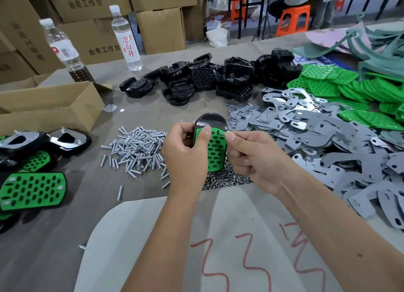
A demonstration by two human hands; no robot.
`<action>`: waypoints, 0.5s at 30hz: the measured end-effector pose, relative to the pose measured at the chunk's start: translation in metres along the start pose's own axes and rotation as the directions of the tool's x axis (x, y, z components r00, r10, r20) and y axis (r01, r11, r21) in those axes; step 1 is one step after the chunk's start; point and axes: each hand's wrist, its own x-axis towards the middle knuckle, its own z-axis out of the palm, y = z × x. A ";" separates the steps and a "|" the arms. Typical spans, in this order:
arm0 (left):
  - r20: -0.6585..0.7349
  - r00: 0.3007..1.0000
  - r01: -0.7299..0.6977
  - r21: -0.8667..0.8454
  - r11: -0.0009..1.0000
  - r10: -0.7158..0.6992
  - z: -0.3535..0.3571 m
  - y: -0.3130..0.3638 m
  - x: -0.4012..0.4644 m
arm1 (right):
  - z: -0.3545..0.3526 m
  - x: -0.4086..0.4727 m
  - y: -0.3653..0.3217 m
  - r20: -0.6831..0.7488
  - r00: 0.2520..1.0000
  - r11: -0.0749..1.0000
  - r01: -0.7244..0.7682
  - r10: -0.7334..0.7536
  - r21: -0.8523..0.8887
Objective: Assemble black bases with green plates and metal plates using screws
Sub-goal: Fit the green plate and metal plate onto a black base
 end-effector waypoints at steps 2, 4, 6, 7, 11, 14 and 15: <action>0.038 0.999 -0.032 -0.012 0.999 0.033 0.001 0.005 -0.003 | -0.001 0.000 -0.001 -0.023 1.000 1.000 0.012 -0.012 -0.012; 0.064 0.997 -0.050 -0.024 0.998 0.052 0.002 0.008 -0.005 | -0.002 0.001 -0.001 -0.037 0.999 0.999 0.031 -0.033 -0.041; 0.053 0.999 -0.009 -0.075 0.997 0.013 0.003 0.009 -0.005 | -0.003 0.002 0.000 -0.079 0.995 0.996 0.055 -0.060 -0.067; 0.048 0.999 0.020 -0.108 0.994 -0.014 0.003 0.008 -0.005 | -0.002 0.002 -0.001 -0.094 0.993 0.995 0.069 -0.076 -0.077; 0.126 0.990 0.084 -0.120 0.989 -0.068 0.003 0.006 -0.006 | -0.003 0.000 -0.006 -0.100 0.990 0.991 0.090 -0.100 -0.099; 0.216 0.966 0.168 -0.095 0.981 -0.145 0.005 0.005 -0.008 | -0.005 -0.001 -0.006 -0.146 0.980 0.975 0.102 -0.133 -0.198; 0.223 0.955 0.229 -0.129 0.965 -0.196 0.005 0.006 -0.008 | -0.005 -0.001 -0.006 -0.149 0.976 0.960 0.118 -0.160 -0.255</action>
